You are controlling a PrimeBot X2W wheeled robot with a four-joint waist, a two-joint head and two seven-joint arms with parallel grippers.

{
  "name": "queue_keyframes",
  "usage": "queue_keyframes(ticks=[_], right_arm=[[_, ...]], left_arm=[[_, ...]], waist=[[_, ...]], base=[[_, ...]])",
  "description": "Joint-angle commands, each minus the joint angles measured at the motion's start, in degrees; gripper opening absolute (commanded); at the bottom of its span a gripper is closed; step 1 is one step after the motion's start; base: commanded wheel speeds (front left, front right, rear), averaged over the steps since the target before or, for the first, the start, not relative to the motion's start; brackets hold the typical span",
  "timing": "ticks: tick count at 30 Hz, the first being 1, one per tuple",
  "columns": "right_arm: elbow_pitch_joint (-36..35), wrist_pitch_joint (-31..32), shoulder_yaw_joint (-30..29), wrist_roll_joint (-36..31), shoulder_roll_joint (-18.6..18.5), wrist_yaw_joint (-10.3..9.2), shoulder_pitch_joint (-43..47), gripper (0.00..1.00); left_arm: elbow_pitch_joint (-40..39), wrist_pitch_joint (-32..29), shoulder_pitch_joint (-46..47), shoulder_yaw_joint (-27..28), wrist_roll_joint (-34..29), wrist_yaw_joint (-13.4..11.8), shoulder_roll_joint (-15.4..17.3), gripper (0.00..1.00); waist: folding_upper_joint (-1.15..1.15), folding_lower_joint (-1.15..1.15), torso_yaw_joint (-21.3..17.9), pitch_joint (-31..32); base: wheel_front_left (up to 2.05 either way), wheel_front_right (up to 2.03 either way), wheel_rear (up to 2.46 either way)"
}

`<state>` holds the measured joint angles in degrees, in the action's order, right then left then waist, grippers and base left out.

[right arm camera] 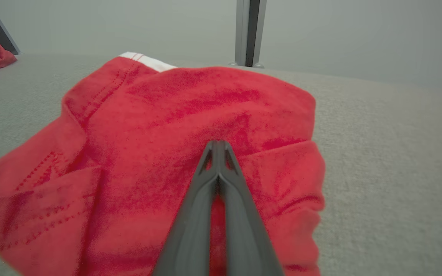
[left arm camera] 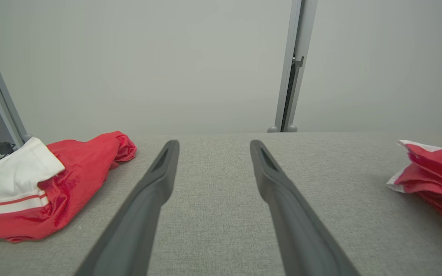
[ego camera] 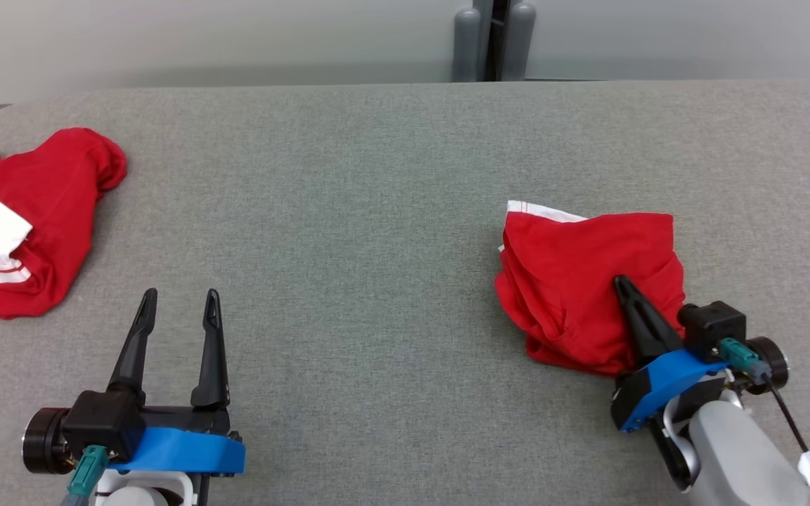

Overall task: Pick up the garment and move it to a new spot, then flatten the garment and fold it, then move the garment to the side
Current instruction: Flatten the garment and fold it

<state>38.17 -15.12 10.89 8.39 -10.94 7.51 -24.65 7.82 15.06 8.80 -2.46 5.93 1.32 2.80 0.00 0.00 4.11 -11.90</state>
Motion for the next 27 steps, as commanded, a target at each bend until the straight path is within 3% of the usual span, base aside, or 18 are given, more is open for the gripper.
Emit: queue_keyframes(ticks=[1, 16, 21, 27], right_arm=[[0.0, 0.0, 0.3, 0.3, 0.5, -0.04, -1.1, 0.00], [-6.2, 0.0, 13.1, 4.6, 4.9, -0.04, 3.9, 0.00], [-11.2, 0.0, 11.2, 4.5, 4.7, -0.04, 3.9, 0.00], [-18.1, 0.0, 4.1, 2.6, 3.1, -0.04, 5.4, 0.00]], left_arm=[[0.0, 0.2, 0.6, 0.0, 0.0, -0.2, 0.2, 1.00], [0.0, 0.2, 0.8, -0.2, 0.4, -0.8, 0.2, 1.00], [-0.1, 0.2, -0.1, 0.7, -0.1, -1.0, 0.2, 1.00], [0.0, 0.2, -0.5, 2.2, -1.0, -0.6, 0.2, 1.00]], waist=[[0.00, 0.00, 0.4, -0.3], [0.00, 0.00, 1.0, -0.1], [0.00, 0.00, -0.8, 0.6], [0.00, 0.00, -3.5, 1.9]], base=[[0.00, 0.00, 0.00], [0.00, 0.00, 0.00], [0.00, 0.00, 0.00], [0.00, 0.00, 0.00]])
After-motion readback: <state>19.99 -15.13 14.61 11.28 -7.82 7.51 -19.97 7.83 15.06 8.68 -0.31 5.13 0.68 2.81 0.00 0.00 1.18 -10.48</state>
